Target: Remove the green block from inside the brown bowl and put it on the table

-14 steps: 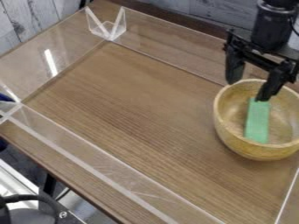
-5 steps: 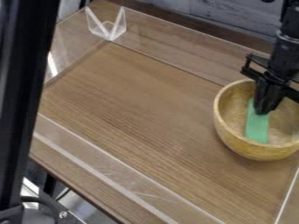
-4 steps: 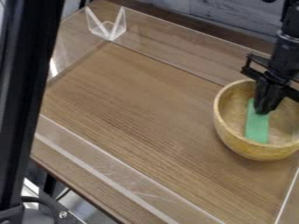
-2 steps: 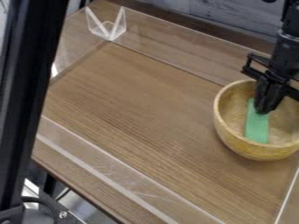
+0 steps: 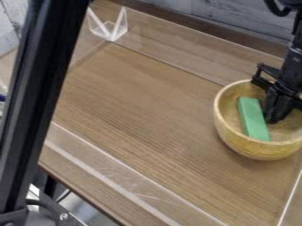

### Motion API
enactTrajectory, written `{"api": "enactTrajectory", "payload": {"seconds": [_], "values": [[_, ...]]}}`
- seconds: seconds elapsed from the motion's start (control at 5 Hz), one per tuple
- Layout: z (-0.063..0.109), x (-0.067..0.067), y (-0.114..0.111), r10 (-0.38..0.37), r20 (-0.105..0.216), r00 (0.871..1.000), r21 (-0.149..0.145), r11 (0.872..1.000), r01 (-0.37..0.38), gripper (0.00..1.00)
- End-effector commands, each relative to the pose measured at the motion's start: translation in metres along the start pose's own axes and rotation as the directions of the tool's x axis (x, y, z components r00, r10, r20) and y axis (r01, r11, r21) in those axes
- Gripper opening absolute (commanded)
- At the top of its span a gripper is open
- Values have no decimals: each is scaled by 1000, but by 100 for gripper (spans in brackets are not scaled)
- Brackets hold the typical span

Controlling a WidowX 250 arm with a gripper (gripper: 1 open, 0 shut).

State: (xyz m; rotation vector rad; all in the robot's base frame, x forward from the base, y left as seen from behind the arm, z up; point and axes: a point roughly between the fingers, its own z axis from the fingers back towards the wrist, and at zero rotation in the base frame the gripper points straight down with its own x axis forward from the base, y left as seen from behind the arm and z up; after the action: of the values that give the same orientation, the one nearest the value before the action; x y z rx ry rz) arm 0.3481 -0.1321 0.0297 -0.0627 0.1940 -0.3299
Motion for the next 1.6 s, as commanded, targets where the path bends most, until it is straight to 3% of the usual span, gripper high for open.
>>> {"api": "enactTrajectory", "payload": {"seconds": [0.0, 0.6, 1.4], "values": [[13, -5, 0, -10, 25, 1000, -3, 1000, 10, 0], [36, -23, 12, 19, 50, 999, 14, 1000, -19, 0], [53, -39, 27, 46, 60, 997, 24, 999, -47, 0]]}}
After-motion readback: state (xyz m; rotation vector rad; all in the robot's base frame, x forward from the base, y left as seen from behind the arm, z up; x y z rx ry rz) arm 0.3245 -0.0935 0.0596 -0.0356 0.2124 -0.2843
